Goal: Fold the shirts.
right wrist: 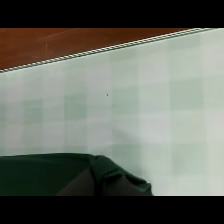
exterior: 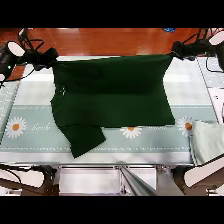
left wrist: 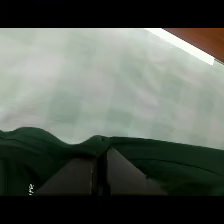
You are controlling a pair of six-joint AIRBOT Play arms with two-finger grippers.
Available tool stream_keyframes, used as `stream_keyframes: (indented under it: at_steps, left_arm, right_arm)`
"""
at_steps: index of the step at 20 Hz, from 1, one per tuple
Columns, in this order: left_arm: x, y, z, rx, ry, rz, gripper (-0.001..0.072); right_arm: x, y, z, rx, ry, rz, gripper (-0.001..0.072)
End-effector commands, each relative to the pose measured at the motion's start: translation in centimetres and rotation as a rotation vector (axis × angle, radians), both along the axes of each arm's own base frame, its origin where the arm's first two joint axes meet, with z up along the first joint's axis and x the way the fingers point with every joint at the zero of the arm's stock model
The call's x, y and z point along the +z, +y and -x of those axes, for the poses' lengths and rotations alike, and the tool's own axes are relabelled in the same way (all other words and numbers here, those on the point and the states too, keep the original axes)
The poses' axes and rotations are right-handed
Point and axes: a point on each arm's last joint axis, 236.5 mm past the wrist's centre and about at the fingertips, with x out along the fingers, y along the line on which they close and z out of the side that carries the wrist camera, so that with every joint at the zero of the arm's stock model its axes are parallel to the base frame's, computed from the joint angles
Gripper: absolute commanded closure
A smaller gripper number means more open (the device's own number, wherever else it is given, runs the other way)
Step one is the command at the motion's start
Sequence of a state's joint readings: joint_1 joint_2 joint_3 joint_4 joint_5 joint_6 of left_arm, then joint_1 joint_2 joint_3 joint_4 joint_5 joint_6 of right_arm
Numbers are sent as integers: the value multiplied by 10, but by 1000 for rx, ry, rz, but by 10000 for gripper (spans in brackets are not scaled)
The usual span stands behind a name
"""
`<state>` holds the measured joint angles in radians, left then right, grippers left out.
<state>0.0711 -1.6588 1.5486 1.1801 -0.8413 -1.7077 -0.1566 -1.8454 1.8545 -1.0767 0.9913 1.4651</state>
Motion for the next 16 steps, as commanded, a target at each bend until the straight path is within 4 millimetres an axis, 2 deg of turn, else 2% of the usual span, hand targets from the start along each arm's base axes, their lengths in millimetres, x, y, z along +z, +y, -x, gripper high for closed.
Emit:
stream_keyframes:
  at_steps: [1,4,6,8,11,13,14,15,16]
  left_arm:
    - [-10,-16,22,-117,93,-1,686]
    - [-20,-28,66,-263,214,-25,686]
    - [-42,-34,98,-306,302,-17,686]
    - [-74,-38,125,-313,379,-5,686]
    - [-108,-37,150,-295,454,9,686]
    - [-116,-37,158,-293,476,14,685]
    - [-117,-38,159,-294,482,15,672]
    - [-116,-38,161,-298,488,17,530]
    - [-115,-38,163,-305,496,18,242]
  right_arm:
    - [-20,-2,7,27,73,-8,685]
    - [-36,-12,42,71,221,-26,685]
    - [-48,-17,67,113,319,-10,685]
    - [-66,-18,85,135,391,3,685]
    - [-93,-12,103,142,464,-11,685]
    - [-107,-10,110,136,492,-20,684]
    - [-113,-10,113,129,501,-24,635]
    - [-117,-9,116,121,517,-31,408]
    - [-118,-8,120,130,530,-35,296]
